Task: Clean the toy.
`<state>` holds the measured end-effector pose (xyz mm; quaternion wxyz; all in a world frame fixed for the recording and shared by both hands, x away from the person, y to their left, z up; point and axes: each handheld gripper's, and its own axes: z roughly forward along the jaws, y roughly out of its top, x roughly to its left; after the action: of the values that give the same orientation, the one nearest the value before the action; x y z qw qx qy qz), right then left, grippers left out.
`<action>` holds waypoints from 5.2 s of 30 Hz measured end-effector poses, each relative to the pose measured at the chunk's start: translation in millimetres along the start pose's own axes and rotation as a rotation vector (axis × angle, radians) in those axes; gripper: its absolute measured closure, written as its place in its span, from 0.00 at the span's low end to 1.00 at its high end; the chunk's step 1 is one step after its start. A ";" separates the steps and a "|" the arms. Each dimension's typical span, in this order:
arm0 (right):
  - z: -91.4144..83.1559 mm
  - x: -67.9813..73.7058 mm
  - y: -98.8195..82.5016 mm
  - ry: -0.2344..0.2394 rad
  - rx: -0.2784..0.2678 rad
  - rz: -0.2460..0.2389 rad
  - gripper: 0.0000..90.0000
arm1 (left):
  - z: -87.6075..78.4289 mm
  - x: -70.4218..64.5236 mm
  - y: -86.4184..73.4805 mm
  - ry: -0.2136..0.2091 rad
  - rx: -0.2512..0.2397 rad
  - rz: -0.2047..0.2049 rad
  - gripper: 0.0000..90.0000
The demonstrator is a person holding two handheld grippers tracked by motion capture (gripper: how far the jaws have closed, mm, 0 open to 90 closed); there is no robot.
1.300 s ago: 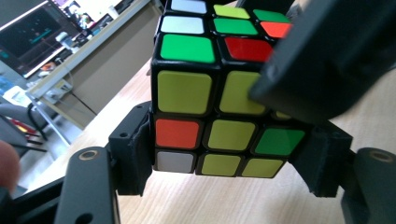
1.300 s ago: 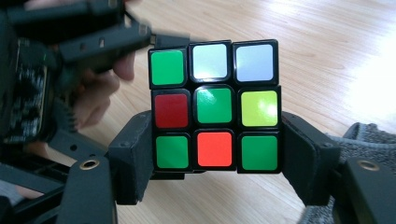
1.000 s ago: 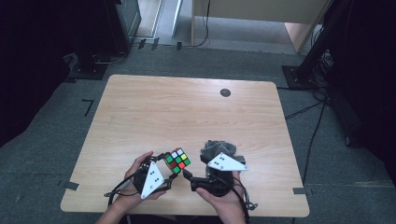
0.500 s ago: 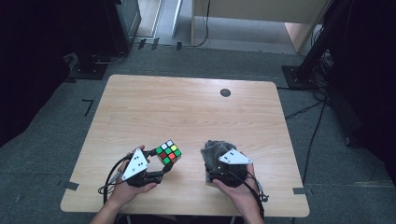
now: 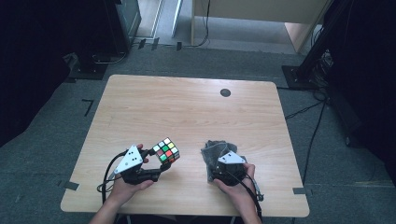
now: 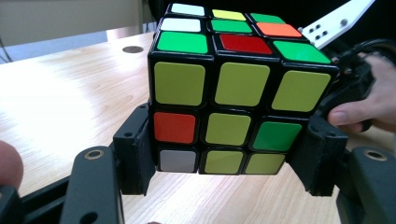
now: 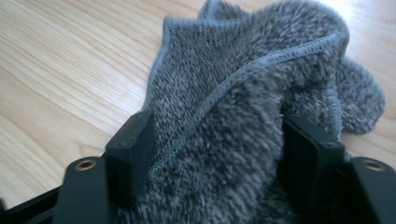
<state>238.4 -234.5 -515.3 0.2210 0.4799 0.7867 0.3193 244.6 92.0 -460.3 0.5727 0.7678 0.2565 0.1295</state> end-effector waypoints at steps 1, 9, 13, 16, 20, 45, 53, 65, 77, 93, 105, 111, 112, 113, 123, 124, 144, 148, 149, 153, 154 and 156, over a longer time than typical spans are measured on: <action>-0.3 -0.4 -0.8 0.002 -0.006 0.010 0.44 | -0.3 0.2 0.2 -0.010 -0.006 -0.006 0.37; -15.7 -1.1 2.2 -0.011 -0.090 0.055 0.83 | -0.4 -2.1 0.9 -0.021 -0.002 0.018 0.37; -42.2 9.9 15.9 0.031 -0.242 0.032 0.83 | 2.0 -5.2 0.4 -0.019 0.010 0.036 0.37; -66.1 22.9 27.8 0.082 -0.363 0.021 0.83 | 4.9 -10.1 -0.1 -0.015 0.028 0.065 0.37; -90.5 43.6 40.1 0.157 -0.469 0.011 0.83 | 11.6 -21.1 -0.9 0.005 0.070 0.128 0.37; -96.8 56.4 44.1 0.193 -0.463 0.058 0.81 | 21.2 -43.4 0.1 -0.007 0.118 0.227 0.37; -97.6 85.3 48.0 0.288 -0.456 -0.016 0.79 | 23.7 -50.3 -0.2 -0.027 0.124 0.247 0.37; -91.8 53.1 42.1 0.211 -0.441 0.097 0.80 | 18.6 -43.8 1.7 -0.025 0.099 0.229 0.38; -94.5 84.5 47.2 0.310 -0.439 0.018 0.79 | 21.7 -48.1 -0.5 -0.026 0.116 0.249 0.38; -98.6 74.9 47.8 0.329 -0.447 0.087 0.79 | 22.8 -45.8 -2.3 -0.025 0.120 0.243 0.38; -89.2 54.0 42.3 0.265 -0.417 0.139 0.79 | 16.4 -44.0 2.8 -0.032 0.088 0.241 0.38; -97.0 50.7 44.4 0.291 -0.440 0.179 0.79 | 19.0 -41.7 0.4 -0.022 0.112 0.235 0.38; -98.7 55.6 45.6 0.305 -0.444 0.168 0.78 | 19.9 -42.9 0.0 -0.025 0.113 0.235 0.38; -99.8 60.8 46.7 0.320 -0.448 0.152 0.78 | 20.6 -44.3 0.0 -0.030 0.114 0.240 0.38; -92.9 80.2 46.1 0.387 -0.428 0.109 0.78 | 20.8 -49.1 0.5 -0.039 0.111 0.256 0.38; -92.6 77.4 45.7 0.382 -0.429 0.116 0.78 | 20.4 -49.0 1.1 -0.041 0.108 0.256 0.38; -99.0 81.6 48.8 0.397 -0.429 0.115 0.78 | 19.5 -46.9 0.3 -0.035 0.105 0.258 0.38; -94.3 82.1 47.6 0.404 -0.410 0.118 0.78 | 20.6 -50.3 -0.6 -0.031 0.114 0.283 0.38; -93.0 78.8 47.1 0.404 -0.409 0.129 0.78 | 20.1 -50.3 -0.7 -0.035 0.111 0.286 0.38; -89.5 63.1 44.5 0.358 -0.406 0.163 0.78 | 17.9 -49.9 0.3 -0.040 0.094 0.287 0.38; -88.6 59.1 43.7 0.337 -0.402 0.166 0.78 | 17.2 -49.6 0.8 -0.039 0.090 0.284 0.38; -87.3 50.7 42.0 0.313 -0.395 0.193 0.78 | 15.4 -47.9 1.8 -0.041 0.083 0.280 0.38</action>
<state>184.7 -200.3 -426.4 0.1547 0.4450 0.6844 0.5565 212.7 53.2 -458.9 0.5220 0.8215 0.1403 0.1814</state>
